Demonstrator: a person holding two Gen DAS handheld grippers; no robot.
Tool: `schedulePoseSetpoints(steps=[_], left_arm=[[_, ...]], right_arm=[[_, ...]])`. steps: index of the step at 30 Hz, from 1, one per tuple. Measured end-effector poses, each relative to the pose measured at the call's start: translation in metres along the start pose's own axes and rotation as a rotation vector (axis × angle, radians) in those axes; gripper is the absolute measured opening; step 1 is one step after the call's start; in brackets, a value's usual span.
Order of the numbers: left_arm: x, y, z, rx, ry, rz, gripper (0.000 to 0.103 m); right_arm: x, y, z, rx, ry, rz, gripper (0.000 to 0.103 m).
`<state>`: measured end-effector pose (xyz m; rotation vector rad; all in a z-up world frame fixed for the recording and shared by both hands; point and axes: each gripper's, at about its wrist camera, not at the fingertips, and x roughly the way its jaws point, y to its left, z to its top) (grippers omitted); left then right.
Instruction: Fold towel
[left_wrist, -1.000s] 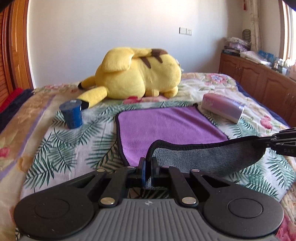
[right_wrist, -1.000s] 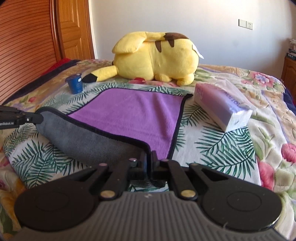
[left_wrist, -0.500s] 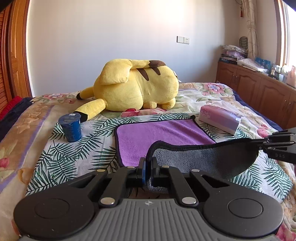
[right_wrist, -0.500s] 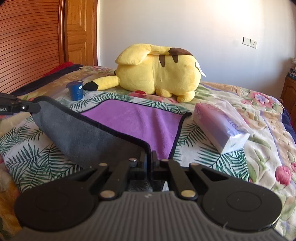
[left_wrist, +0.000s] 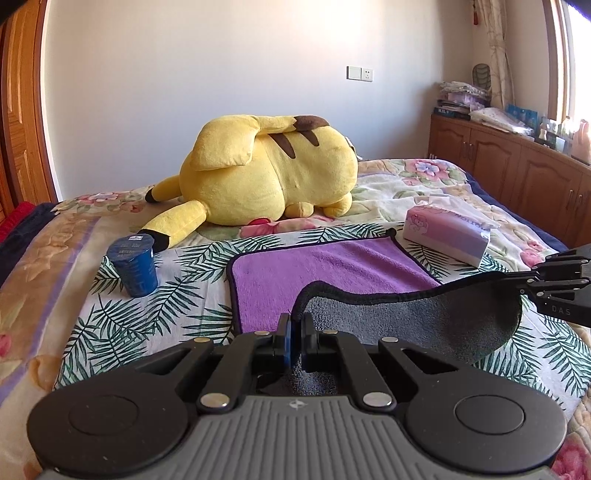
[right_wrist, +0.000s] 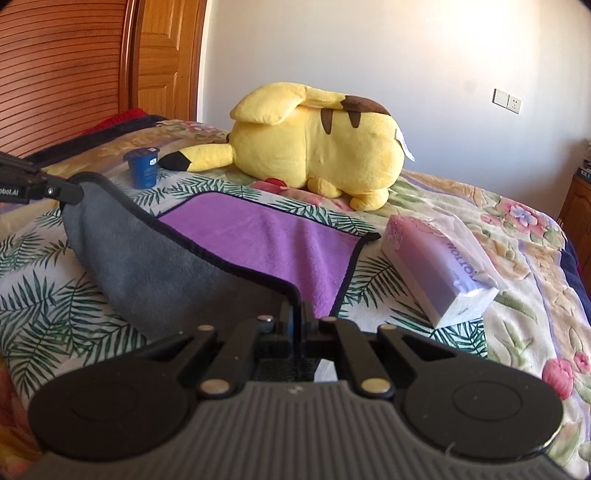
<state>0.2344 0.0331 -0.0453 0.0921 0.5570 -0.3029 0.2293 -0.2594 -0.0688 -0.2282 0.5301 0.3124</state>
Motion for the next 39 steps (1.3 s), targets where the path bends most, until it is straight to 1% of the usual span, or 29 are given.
schedulePoseSetpoints(steps=[7,15,25,32,39], left_arm=[[0.002,-0.003,0.008,0.016,-0.008,-0.026,0.0],[-0.001,-0.001,0.02,0.025,-0.044,-0.015,0.0],[0.001,-0.003,0.034,0.042,-0.079,-0.01,0.0],[0.0,-0.002,0.056,0.056,-0.14,0.02,0.0],[0.015,0.003,0.064,0.057,-0.151,0.05,0.0]], right_arm=[[0.003,-0.004,0.003,0.014,-0.032,-0.004,0.004],[-0.003,-0.006,0.019,0.001,-0.092,-0.013,0.004],[0.001,-0.01,0.035,-0.012,-0.113,-0.032,0.004],[0.005,-0.011,0.049,-0.035,-0.143,-0.044,0.004],[0.015,-0.02,0.065,-0.061,-0.161,-0.077,0.004]])
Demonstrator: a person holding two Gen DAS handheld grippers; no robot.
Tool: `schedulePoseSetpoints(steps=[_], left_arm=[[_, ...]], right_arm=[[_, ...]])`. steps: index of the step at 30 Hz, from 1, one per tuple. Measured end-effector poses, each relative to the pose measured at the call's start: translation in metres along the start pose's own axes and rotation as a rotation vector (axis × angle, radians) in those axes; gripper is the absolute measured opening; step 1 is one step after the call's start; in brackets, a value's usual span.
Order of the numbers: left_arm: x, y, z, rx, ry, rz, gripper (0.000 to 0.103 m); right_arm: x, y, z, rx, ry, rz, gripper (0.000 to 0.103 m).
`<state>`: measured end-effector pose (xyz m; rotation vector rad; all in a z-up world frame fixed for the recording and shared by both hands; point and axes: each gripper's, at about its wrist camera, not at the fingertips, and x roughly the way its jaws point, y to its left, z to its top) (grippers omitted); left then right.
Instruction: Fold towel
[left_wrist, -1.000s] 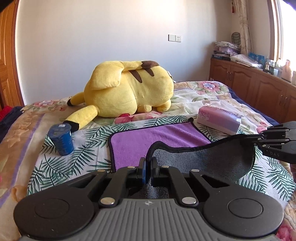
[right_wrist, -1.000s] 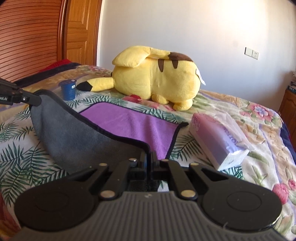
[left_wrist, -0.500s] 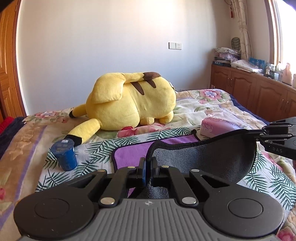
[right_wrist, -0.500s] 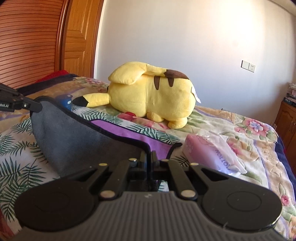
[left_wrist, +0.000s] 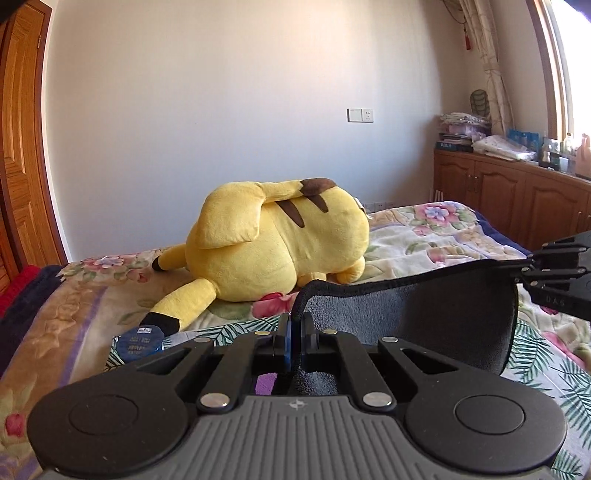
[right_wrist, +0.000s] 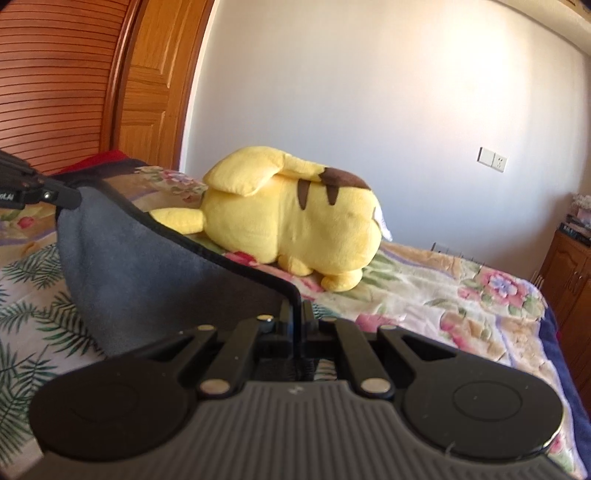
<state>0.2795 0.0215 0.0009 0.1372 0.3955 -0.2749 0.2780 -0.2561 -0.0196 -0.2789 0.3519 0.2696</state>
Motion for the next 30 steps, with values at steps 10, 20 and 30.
schedulePoseSetpoints(steps=[10,20,30], left_arm=[[0.022,0.005,0.005,0.04,-0.002,0.04,0.0],[0.047,0.005,-0.001,0.048,-0.024,0.085,0.0],[0.085,0.01,-0.02,0.038,-0.005,0.133,0.0]], right_arm=[[0.023,-0.003,0.011,-0.03,-0.011,-0.017,0.004],[0.049,-0.007,0.012,-0.058,-0.016,-0.037,0.004],[0.081,-0.014,-0.004,-0.008,0.019,-0.034,0.004]])
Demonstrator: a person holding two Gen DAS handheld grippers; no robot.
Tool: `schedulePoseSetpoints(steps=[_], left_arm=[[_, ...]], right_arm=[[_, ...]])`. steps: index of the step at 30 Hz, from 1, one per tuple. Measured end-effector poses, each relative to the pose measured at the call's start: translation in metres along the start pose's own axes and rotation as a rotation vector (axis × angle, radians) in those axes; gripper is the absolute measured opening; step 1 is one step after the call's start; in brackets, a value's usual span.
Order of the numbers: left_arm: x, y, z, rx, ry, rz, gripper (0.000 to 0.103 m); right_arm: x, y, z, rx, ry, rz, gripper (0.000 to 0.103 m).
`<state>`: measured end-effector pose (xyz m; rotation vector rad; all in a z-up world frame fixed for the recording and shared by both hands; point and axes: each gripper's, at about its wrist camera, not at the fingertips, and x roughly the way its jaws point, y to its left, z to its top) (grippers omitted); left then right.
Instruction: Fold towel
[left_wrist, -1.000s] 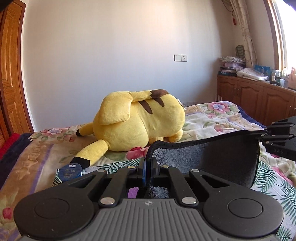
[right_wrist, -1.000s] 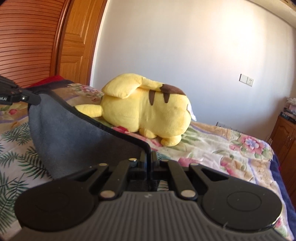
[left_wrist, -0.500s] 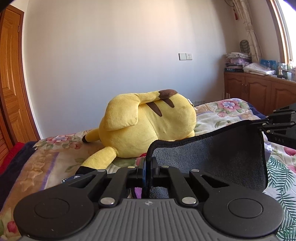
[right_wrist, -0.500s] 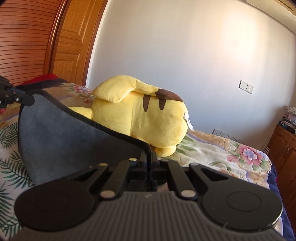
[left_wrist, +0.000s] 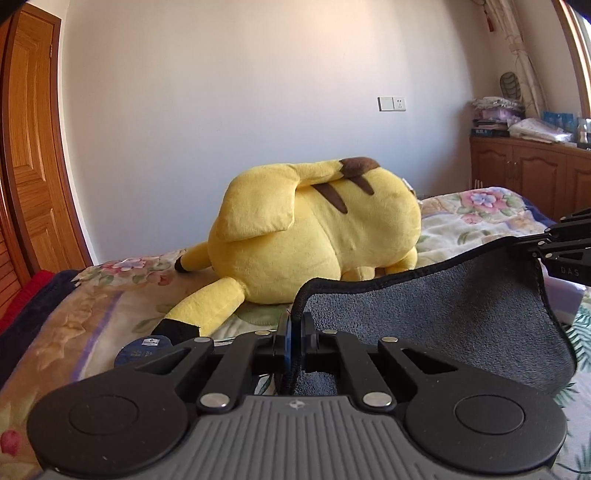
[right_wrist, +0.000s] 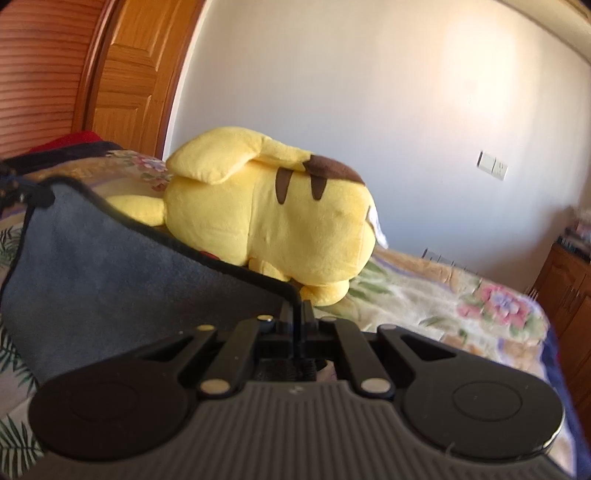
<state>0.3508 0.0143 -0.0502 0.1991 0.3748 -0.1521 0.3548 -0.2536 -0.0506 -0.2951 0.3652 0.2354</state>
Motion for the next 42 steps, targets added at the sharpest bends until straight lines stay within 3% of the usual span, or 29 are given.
schedulePoseSetpoints(steps=[14,22,23,24,25,26,28,33,42], left_arm=[[0.062,-0.001,-0.033,-0.018,0.096,0.013,0.0],[0.076,0.001,-0.039,-0.044,0.133,0.019,0.0],[0.076,0.001,-0.039,-0.043,0.138,0.019,0.006],[0.075,0.001,-0.039,-0.041,0.14,0.021,0.021],[0.073,0.001,-0.039,-0.039,0.135,0.023,0.028],[0.071,0.001,-0.039,-0.038,0.132,0.022,0.028],[0.066,0.0,-0.037,-0.036,0.137,0.016,0.032],[0.043,-0.007,-0.029,-0.014,0.137,-0.004,0.04],[-0.017,-0.028,-0.002,-0.014,0.139,-0.036,0.043]], right_arm=[[0.05,0.007,-0.042,0.009,0.073,0.004,0.004],[0.06,0.006,-0.055,0.032,0.095,0.0,0.005],[0.061,0.006,-0.055,0.031,0.098,0.001,0.005],[0.062,0.006,-0.055,0.029,0.101,-0.001,0.009],[0.063,0.007,-0.054,0.025,0.105,-0.007,0.019],[0.063,0.006,-0.055,0.026,0.108,-0.007,0.03],[0.059,0.004,-0.054,0.039,0.111,-0.005,0.037],[0.038,0.0,-0.045,0.07,0.123,0.014,0.039],[-0.035,-0.006,-0.021,0.133,0.115,0.053,0.039]])
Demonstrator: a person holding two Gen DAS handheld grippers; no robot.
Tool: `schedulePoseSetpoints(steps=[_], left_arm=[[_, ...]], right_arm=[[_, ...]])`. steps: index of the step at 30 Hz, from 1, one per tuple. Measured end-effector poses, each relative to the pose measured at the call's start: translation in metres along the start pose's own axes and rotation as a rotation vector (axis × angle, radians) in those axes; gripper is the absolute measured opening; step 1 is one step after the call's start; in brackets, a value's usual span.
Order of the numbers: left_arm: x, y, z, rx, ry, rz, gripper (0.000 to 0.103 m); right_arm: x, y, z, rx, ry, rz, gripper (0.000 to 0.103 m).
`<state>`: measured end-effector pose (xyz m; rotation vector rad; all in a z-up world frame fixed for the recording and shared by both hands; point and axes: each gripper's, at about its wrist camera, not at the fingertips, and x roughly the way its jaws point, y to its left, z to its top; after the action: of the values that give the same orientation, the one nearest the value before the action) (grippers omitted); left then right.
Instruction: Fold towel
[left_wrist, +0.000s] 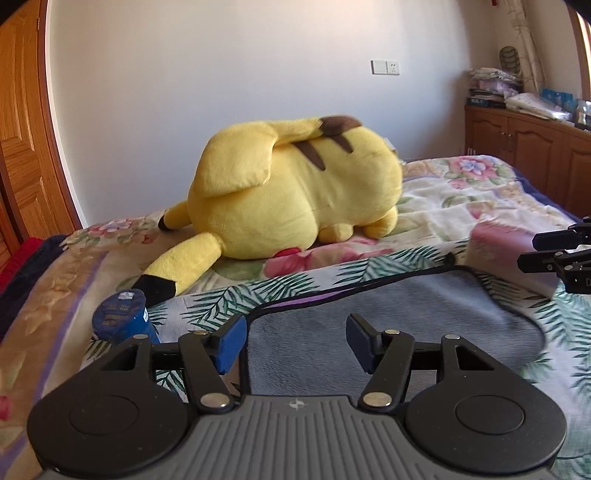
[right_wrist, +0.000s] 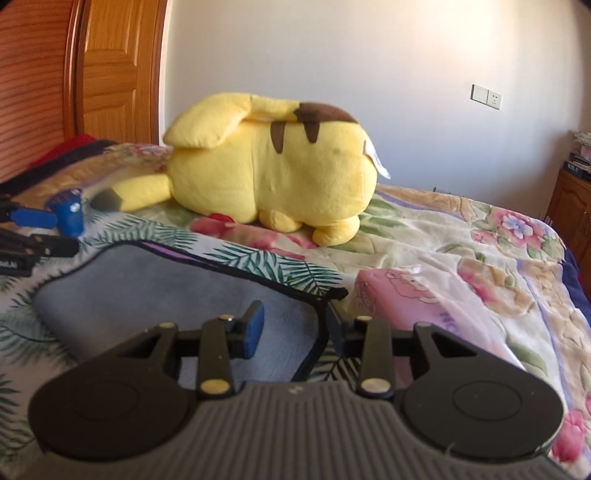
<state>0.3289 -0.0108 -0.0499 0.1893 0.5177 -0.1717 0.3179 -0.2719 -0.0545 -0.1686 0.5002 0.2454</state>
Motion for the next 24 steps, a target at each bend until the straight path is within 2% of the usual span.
schedulePoseSetpoints(steps=[9,18,24], left_arm=[[-0.065,-0.016,0.021,0.02,-0.043,-0.022,0.046],[-0.118,-0.016,0.037,0.025,-0.076,-0.015,0.051],[-0.149,-0.019,0.041,0.028,-0.097,-0.02,0.053]], right_arm=[[-0.066,0.004,0.014,0.03,-0.033,0.023,0.039],[-0.106,0.013,0.021,0.047,-0.059,0.023,0.039],[-0.128,0.023,0.024,0.053,-0.069,0.026,0.043]])
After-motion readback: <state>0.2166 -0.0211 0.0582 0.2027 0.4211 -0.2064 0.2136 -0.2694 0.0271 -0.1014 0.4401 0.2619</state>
